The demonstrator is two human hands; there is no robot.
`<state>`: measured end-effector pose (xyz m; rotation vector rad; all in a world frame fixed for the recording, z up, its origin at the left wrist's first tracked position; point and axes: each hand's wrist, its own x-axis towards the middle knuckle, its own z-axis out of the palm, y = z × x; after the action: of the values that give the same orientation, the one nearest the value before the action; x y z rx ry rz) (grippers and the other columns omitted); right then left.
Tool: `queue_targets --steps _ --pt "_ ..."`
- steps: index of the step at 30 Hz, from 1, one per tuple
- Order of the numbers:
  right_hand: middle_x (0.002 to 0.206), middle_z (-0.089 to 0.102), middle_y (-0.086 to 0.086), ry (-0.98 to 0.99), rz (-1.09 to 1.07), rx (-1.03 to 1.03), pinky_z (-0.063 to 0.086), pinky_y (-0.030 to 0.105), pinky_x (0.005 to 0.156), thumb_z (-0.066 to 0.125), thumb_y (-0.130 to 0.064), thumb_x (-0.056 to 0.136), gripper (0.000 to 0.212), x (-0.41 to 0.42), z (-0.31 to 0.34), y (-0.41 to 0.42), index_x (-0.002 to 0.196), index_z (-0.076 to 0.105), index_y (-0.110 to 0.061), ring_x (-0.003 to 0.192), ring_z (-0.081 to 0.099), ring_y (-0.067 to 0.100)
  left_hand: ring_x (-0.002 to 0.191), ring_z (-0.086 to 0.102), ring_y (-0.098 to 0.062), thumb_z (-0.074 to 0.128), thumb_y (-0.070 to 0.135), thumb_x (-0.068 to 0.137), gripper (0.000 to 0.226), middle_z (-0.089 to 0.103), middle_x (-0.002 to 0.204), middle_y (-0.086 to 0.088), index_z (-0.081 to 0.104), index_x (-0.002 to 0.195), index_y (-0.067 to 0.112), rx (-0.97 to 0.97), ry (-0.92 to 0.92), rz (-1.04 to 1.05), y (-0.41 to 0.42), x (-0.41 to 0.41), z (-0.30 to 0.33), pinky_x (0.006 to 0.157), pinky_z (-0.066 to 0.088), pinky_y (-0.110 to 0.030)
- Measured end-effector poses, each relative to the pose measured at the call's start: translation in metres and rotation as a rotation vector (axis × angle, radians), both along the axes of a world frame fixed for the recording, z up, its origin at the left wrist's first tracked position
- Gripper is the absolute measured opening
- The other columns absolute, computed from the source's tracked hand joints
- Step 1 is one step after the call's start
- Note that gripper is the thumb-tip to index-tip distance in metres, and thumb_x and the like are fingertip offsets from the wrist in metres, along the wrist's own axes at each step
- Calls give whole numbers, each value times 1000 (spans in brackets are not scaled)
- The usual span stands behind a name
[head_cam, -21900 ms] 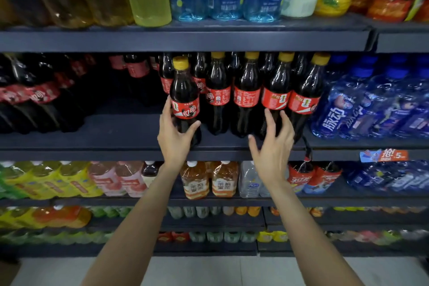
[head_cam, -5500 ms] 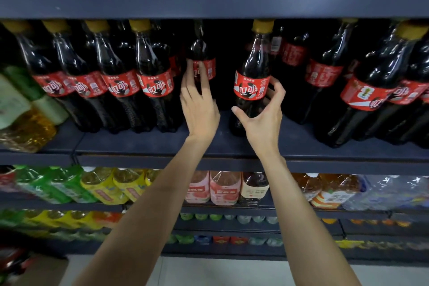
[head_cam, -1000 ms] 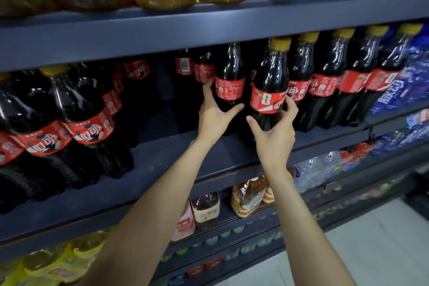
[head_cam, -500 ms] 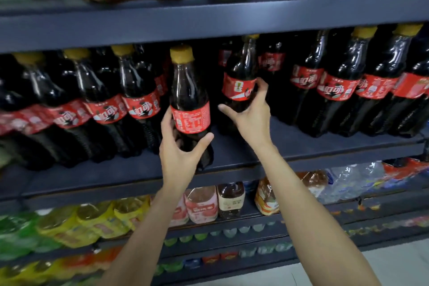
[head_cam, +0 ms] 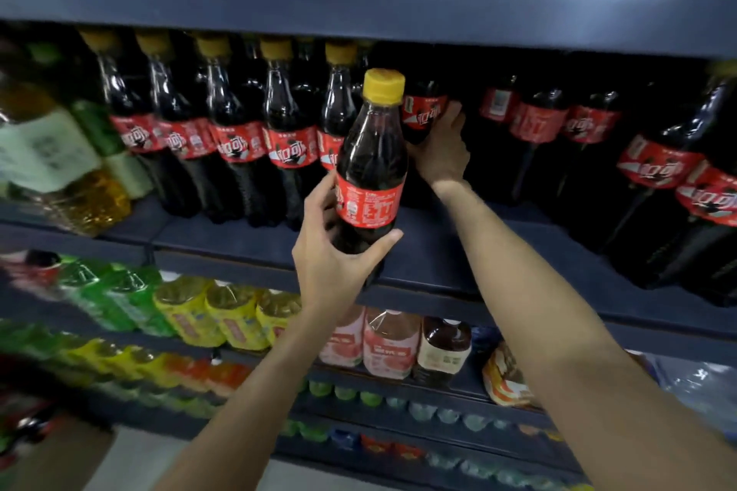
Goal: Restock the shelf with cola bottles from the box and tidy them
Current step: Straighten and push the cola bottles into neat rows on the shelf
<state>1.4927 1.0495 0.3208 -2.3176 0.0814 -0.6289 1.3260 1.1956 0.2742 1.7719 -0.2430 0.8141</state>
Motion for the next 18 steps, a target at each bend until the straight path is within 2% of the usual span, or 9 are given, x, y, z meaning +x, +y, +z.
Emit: queue_targets --steps 3,6,8,10,14,16,17,18 --pt "147 34 11 80 193 62 41 36 95 75 -38 76 100 -1 -4 -10 147 8 -17 125 49 32 114 47 13 85 40 64 88 45 122 30 33 135 38 -43 42 74 -7 1 1 93 47 -17" --pt "141 48 8 101 268 90 39 28 96 75 -22 78 100 -7 -6 -21 149 5 -25 124 51 28 113 45 13 85 44 62 91 41 122 34 32 136 39 -79 60 129 -15 5 5 96 47 -25" --pt "139 51 7 56 238 95 39 28 95 76 -23 77 98 -10 -4 -22 149 10 -25 123 52 28 115 47 4 83 47 61 93 39 121 33 31 137 37 -87 50 179 -21 8 7 95 48 -30" --pt "138 52 8 28 205 91 42 33 96 77 -27 77 96 -11 -4 -19 148 12 -27 121 53 30 115 50 -6 84 47 61 93 38 120 27 30 135 37 -89 34 233 -29 9 7 90 47 -28" --pt "137 53 11 50 248 95 43 36 96 70 -30 82 87 -14 -4 -21 148 13 -29 119 55 32 110 54 -12 86 45 60 92 41 121 16 28 130 38 -70 9 295 -50 13 8 82 45 -25" --pt "139 51 9 62 303 87 39 29 99 64 -31 87 74 -19 0 -32 147 21 -25 123 51 27 110 55 -15 86 45 60 91 46 123 9 27 130 37 -51 5 310 -64 15 8 80 48 -29" --pt "138 52 8 31 328 118 38 26 100 61 -30 89 64 -26 4 -39 144 31 -20 123 51 23 110 55 -16 85 45 60 91 48 123 6 28 130 37 -43 8 315 -71 16 9 80 50 -31" --pt "133 56 6 -26 360 207 40 28 102 60 -28 89 53 -33 7 -48 138 43 -16 119 53 19 110 55 -16 85 44 60 90 49 123 4 28 130 37 -34 11 321 -80 17 10 80 51 -33"
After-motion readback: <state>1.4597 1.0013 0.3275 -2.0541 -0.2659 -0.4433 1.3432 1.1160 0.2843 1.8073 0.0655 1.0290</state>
